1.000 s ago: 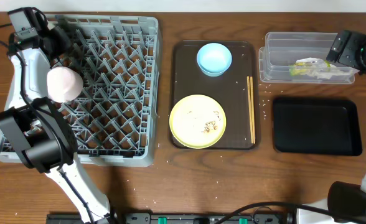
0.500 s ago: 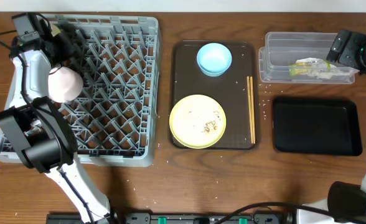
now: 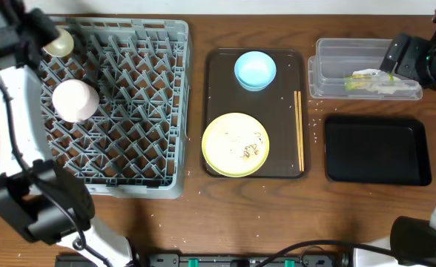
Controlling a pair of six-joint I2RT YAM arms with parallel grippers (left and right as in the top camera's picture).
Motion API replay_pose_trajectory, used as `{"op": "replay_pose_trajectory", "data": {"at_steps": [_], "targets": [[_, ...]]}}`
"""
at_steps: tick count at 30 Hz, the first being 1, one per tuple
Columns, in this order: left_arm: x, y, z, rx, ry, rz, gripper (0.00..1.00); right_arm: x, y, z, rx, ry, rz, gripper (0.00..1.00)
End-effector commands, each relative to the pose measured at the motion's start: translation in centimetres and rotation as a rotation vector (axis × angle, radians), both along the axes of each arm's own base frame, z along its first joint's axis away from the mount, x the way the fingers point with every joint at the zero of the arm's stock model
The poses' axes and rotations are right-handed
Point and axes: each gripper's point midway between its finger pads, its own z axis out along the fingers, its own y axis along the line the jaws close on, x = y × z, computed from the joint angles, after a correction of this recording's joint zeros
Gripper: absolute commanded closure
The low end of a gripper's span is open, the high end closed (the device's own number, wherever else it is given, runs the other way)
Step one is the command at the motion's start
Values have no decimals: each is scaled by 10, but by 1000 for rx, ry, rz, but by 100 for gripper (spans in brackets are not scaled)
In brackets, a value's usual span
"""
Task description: Sort waste into correct bins and load items into the dishwasher
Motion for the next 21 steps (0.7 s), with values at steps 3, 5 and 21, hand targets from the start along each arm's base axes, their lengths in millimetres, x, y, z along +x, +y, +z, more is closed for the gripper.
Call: {"op": "replay_pose_trajectory", "data": {"at_steps": [3,5,21], "targets": [[-9,43,-14,30,26,104,64,2,9,-1,39,-1,38,1],[-6,51,-20,32,22,114,67,3,13,-1,65,-10,33,1],[54,83,-84,29,-94,140,91,5,13,0,81,-20,16,1]]}}
